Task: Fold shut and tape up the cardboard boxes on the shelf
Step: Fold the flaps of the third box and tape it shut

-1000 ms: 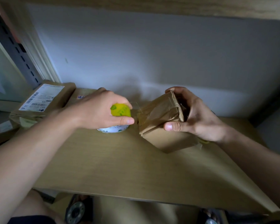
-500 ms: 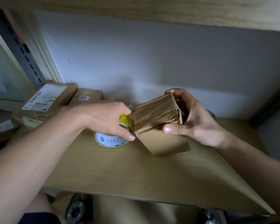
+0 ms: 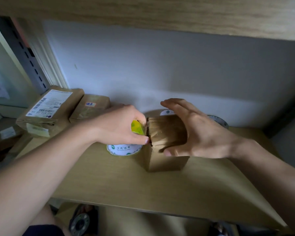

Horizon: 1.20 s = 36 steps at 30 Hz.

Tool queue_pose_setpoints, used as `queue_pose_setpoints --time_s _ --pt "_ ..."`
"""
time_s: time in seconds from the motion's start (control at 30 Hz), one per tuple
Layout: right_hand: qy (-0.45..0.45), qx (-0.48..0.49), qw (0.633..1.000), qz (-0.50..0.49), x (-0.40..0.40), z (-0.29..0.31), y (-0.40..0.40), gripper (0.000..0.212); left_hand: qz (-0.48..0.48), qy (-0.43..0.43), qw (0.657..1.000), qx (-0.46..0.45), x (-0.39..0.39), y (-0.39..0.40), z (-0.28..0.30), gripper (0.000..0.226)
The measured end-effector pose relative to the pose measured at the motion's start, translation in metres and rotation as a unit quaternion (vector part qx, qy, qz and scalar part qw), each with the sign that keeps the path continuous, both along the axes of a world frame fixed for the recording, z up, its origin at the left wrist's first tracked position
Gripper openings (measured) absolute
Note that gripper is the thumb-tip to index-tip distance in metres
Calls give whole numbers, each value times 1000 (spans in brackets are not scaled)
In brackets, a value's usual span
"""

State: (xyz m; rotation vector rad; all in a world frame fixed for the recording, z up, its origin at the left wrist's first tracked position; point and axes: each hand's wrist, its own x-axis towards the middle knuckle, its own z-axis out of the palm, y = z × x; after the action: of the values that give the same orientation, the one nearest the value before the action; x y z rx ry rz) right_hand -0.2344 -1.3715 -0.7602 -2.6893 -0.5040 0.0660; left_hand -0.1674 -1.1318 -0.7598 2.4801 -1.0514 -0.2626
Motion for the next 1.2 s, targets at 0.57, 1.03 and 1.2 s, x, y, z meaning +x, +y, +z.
queue_pose_setpoints --time_s 0.57,1.03,1.2 --pt "-16 14 999 -31 19 -9 5 89 36 4 993 -113 3 7 9 32" --pt "-12 205 976 -66 12 -18 -15 90 45 -69 997 3 8 13 15 50" --pt "-13 280 959 -45 8 -24 -23 85 19 -32 999 -21 7 11 10 47"
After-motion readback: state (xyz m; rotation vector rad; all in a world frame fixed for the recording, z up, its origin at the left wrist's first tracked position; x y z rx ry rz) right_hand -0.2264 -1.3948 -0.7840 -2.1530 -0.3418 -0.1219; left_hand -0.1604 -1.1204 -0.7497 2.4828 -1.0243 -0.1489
